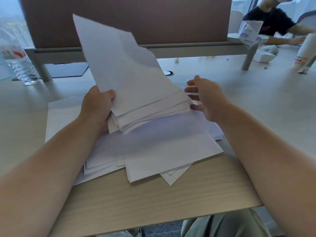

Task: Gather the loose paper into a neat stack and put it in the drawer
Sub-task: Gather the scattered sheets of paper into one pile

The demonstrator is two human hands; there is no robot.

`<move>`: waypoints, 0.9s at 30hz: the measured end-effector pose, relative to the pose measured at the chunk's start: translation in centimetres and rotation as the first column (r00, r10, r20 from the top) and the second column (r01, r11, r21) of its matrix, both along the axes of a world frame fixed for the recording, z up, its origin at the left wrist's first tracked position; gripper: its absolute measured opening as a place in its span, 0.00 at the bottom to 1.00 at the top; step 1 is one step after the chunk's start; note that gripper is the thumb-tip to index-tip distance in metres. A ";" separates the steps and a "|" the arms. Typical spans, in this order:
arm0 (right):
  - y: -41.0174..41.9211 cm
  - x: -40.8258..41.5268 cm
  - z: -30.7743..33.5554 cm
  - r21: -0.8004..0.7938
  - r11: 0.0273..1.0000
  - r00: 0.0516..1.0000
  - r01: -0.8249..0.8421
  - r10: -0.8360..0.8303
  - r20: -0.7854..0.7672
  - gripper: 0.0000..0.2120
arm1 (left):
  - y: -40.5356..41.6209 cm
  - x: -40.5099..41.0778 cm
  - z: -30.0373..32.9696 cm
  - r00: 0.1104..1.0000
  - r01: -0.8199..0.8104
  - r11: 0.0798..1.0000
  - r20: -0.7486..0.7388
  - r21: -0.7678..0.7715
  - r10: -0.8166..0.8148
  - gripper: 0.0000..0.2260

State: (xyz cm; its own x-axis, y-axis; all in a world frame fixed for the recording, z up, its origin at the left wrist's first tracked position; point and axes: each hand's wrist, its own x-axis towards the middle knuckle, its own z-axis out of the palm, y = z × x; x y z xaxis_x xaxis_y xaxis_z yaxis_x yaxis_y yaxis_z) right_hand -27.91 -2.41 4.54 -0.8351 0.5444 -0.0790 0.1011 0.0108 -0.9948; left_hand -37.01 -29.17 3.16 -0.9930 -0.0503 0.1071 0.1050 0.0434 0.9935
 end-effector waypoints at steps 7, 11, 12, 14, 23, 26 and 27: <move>0.4 0.4 1.0 -0.257 0.961 0.987 -0.106 0.132 0.087 0.16 | -0.2 -0.3 -0.2 0.995 -0.077 0.991 0.066 0.109 0.070 0.03; -0.1 0.4 0.6 -0.323 0.934 0.983 -0.156 0.179 0.044 0.08 | -0.2 -0.4 -0.3 0.996 -0.062 0.993 0.071 0.099 0.055 0.03; -0.2 0.4 0.5 -0.315 0.934 0.979 -0.169 0.195 0.052 0.09 | -0.1 -0.4 -0.4 0.996 -0.063 0.993 0.065 0.101 0.057 0.04; -0.5 0.5 0.3 -0.230 0.950 0.964 -0.210 0.241 0.114 0.07 | -0.1 -0.7 -0.5 0.996 -0.079 0.992 0.056 0.101 0.074 0.04; -0.6 1.7 -0.2 0.117 0.833 0.808 -0.541 0.477 0.344 0.07 | -0.4 -0.8 -0.5 0.985 -0.168 0.969 0.075 0.179 0.156 0.05; -0.4 0.9 -1.0 0.396 0.863 0.939 -0.314 0.221 0.263 0.06 | -0.9 -1.0 -0.4 0.982 -0.181 0.970 0.077 0.164 0.171 0.06; -0.1 0.6 -1.0 0.445 0.869 0.968 -0.218 0.134 0.213 0.06 | -1.1 -1.0 -0.2 0.980 -0.191 0.970 0.078 0.151 0.181 0.06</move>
State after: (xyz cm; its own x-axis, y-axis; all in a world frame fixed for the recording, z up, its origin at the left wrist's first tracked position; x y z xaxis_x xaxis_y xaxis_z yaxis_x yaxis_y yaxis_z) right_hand -27.34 -2.53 3.52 -0.9173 0.3983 -0.0043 0.2199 0.4975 -0.8392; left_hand -38.05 -30.23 3.00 -0.9691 -0.2457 0.0202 0.0463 -0.1009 0.9938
